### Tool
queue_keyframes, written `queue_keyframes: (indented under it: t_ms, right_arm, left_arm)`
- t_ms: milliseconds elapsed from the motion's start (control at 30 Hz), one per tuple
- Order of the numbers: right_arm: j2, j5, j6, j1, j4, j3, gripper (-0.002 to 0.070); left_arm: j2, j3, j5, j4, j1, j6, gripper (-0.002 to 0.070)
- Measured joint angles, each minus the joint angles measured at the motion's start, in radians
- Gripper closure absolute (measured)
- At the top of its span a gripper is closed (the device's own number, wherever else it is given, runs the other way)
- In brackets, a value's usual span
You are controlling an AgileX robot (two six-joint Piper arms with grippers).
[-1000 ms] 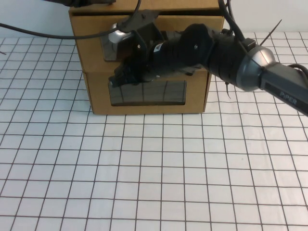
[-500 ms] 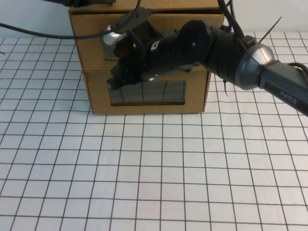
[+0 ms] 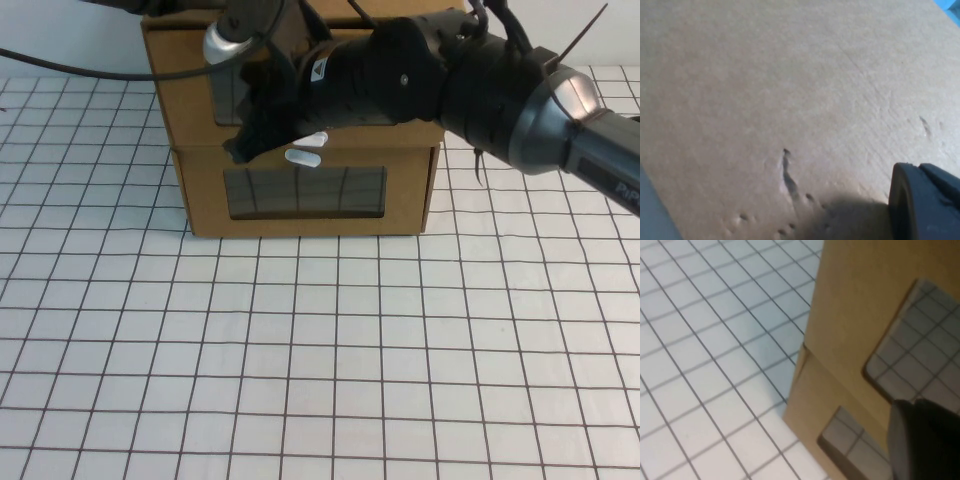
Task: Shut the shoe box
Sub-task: Close the shoe box with your right arm
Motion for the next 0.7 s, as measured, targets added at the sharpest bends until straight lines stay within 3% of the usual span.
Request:
queue_keyframes:
  t_ms: [367, 700]
  right_arm:
    - [-0.008, 0.114, 0.164, -0.053, -0.115, -0.053, 0.069]
    - [-0.008, 0.169, 0.131, -0.062, -0.079, -0.074, 0.0689]
  left_arm:
    - [0.0, 0.0, -0.002, -0.008, 0.0, 0.0, 0.068]
    - [0.0, 0.0, -0.002, -0.008, 0.0, 0.0, 0.068]
